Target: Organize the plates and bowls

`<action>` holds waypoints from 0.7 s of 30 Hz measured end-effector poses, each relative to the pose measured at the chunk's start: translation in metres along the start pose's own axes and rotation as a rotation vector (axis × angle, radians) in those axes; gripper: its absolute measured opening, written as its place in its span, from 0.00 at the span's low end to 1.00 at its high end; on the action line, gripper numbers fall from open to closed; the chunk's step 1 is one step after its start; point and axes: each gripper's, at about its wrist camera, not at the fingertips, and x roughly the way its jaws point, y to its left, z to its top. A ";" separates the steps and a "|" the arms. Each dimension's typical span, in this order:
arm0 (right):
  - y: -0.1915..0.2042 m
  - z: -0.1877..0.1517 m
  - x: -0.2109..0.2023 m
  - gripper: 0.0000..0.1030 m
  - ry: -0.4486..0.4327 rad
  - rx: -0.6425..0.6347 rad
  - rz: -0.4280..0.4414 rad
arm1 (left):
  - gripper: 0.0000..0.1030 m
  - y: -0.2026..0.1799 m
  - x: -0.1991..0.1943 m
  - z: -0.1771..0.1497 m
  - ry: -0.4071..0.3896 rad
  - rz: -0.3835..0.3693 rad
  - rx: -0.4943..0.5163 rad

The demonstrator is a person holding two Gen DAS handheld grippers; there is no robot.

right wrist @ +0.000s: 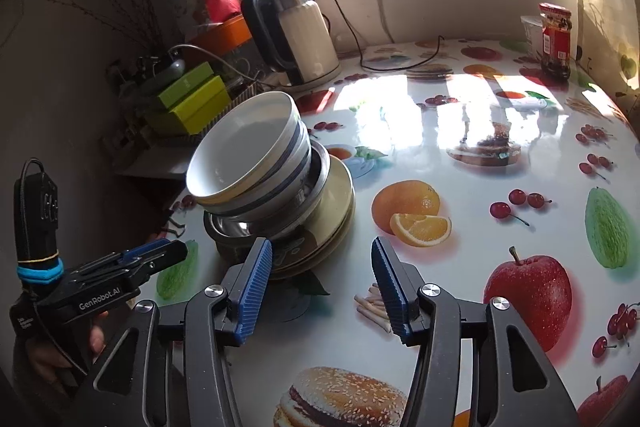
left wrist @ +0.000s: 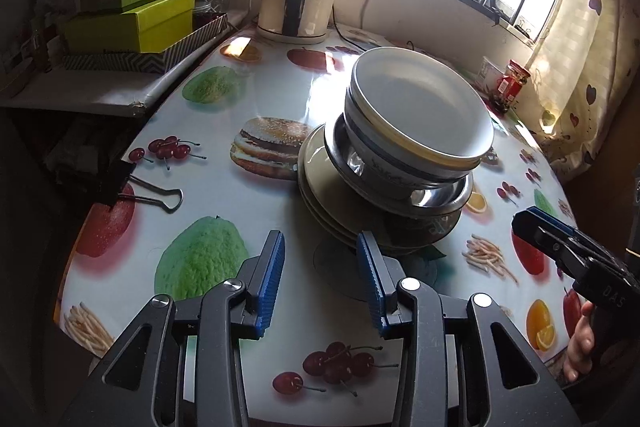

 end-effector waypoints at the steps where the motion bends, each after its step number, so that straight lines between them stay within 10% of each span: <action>1: 0.001 -0.004 0.001 0.56 0.009 -0.009 -0.004 | 0.37 -0.001 -0.001 -0.003 -0.010 0.017 0.009; 21: 0.006 -0.050 0.019 0.73 0.088 -0.025 -0.150 | 0.38 -0.017 0.016 -0.042 0.023 0.117 0.102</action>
